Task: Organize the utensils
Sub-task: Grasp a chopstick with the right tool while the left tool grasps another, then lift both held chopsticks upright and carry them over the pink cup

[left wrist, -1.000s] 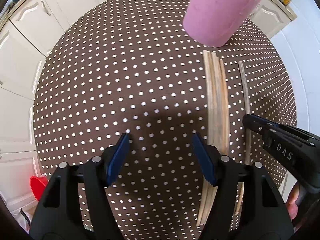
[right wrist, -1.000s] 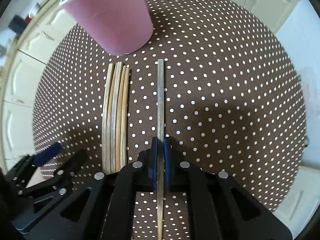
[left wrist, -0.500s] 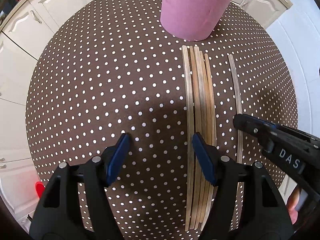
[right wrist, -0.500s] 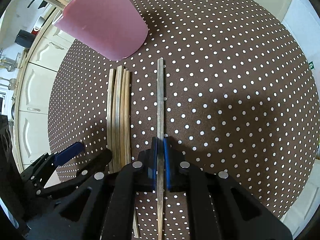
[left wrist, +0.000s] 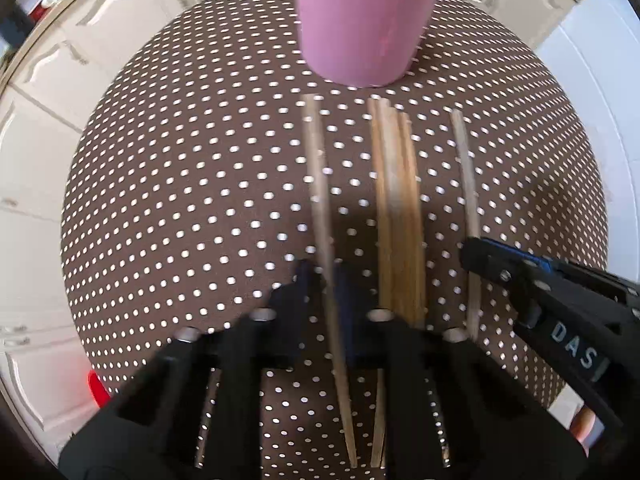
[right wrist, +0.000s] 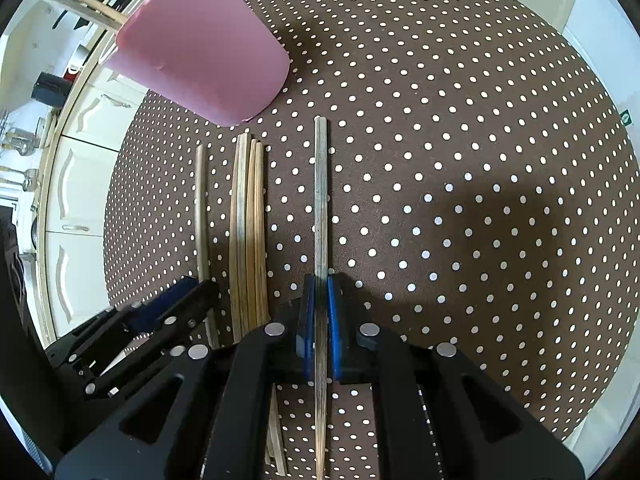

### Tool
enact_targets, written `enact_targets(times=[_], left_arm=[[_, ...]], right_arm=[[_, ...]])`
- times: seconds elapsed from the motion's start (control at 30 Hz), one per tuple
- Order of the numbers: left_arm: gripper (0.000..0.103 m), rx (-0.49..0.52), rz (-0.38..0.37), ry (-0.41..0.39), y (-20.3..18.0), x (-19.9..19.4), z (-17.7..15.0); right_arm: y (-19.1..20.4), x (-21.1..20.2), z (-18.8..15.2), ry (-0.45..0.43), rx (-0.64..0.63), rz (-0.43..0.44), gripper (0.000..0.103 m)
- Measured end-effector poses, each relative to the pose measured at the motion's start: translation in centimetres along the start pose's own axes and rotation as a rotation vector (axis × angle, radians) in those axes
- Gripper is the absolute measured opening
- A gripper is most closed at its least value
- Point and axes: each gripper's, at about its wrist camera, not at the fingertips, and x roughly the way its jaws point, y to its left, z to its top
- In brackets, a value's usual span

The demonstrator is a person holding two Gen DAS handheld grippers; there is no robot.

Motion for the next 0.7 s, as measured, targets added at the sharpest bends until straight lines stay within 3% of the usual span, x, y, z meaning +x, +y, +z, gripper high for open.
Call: enact_targets(times=[0.23,0.4,0.7], left_arm=[[0.006,-0.045,-0.017,-0.009,0.0,0.0,0.1],[0.006,-0.052,-0.058,-0.025,1.7,-0.9,-0.4],[0.006,-0.060,-0.066,-0.096,5.3,-3.9,-2.9]], right_arm=[[-1.3,-0.9,-0.4,-0.012,0.038,0.025,0.005],[-2.1,-2.2,-0.7,-0.037,0.036,0.014,0.005],[-3.0,-5.5,-0.8,-0.105,0.023,0.007,0.005]])
